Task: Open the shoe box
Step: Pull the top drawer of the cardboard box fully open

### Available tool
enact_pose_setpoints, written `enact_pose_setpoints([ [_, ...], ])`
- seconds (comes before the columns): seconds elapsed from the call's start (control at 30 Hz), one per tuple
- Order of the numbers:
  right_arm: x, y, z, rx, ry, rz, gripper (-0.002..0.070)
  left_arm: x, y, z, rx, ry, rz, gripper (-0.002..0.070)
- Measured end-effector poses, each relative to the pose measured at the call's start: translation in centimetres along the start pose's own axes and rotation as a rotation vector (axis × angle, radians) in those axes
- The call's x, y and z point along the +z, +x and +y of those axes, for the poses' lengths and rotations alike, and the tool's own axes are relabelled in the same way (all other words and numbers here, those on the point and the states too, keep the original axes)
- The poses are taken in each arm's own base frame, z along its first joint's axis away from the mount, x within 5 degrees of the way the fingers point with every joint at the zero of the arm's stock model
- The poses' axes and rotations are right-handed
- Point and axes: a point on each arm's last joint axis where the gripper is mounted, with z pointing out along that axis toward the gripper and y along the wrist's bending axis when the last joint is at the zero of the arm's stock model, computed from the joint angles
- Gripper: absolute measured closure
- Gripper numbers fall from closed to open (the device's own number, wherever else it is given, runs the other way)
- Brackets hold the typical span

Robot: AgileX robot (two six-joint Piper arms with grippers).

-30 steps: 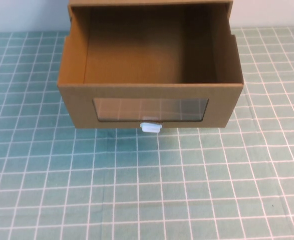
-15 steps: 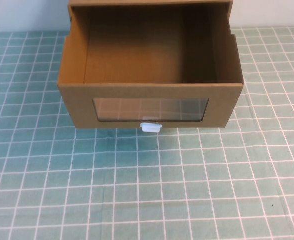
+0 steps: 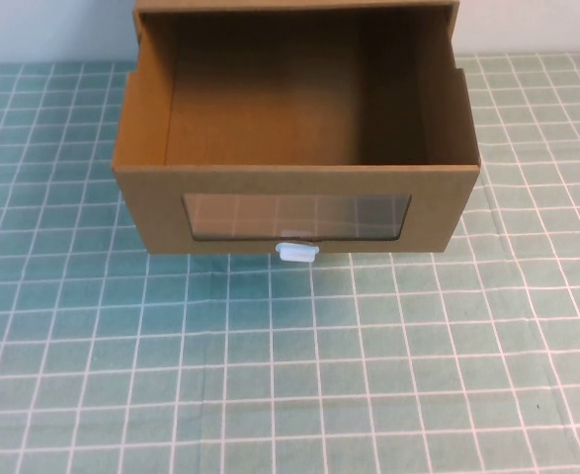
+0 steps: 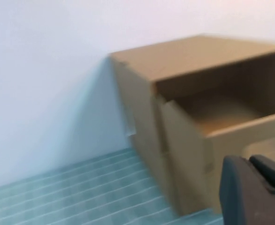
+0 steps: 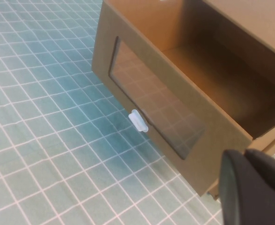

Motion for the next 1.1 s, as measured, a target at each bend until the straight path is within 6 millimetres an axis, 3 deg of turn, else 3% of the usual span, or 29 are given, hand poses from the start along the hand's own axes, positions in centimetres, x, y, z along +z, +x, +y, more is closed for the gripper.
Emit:
enact_pose_setpoints([
  [0.27,0.0,0.0,0.0,0.000,0.000,0.000,0.0689,0.6,6.9,0.9,-0.012,-0.215,-0.008,0.0680],
  [0.4,0.0,0.0,0.0,0.000,0.000,0.000,0.0689,1.5,11.4,0.6,-0.054,-0.234,0.091,0.0680],
  [0.53,0.0,0.0,0.0,0.000,0.000,0.000,0.0689,1.8,14.6,0.2,-0.161,-0.228,0.192,0.0680],
  [0.7,0.0,0.0,0.0,-0.002,0.001,0.000,0.0689,1.5,16.1,-0.2,-0.226,-0.215,0.335,0.0680],
  [1.1,0.0,0.0,0.0,-0.003,0.002,0.000,0.0690,1.4,16.2,-0.3,-0.227,-0.214,0.354,0.0680],
])
